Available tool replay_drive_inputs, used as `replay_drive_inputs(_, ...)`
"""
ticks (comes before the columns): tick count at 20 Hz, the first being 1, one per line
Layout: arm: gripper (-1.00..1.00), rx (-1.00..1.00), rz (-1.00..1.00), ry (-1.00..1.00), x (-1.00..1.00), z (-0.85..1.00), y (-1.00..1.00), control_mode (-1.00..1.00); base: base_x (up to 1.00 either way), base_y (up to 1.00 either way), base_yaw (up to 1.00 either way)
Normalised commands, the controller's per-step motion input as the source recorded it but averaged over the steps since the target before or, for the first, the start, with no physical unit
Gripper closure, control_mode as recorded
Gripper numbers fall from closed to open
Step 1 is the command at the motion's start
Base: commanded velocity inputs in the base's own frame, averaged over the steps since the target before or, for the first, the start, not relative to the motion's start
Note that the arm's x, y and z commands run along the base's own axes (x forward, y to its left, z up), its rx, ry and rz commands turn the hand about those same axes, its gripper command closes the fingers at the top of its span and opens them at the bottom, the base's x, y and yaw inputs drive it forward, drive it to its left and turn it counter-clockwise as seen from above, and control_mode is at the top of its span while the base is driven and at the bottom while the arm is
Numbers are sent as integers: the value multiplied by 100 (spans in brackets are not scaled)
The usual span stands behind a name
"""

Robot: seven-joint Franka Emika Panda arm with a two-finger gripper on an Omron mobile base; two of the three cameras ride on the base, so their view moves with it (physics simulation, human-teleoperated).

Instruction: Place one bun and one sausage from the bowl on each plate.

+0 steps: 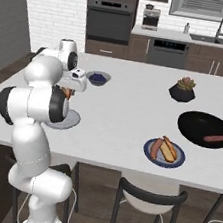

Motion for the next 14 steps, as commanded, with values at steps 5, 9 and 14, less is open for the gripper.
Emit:
replay_drive_inputs(5, 100, -7, -1, 23, 46, -67, 19, -100, 0, 0, 0)
replay_drive_inputs(9, 100, -2, -2, 22, 11, -53, 1, -100, 0, 0, 0)
replay_drive_inputs(14, 100, 0, -3, 18, 6, -55, -2, -100, 0, 0, 0)
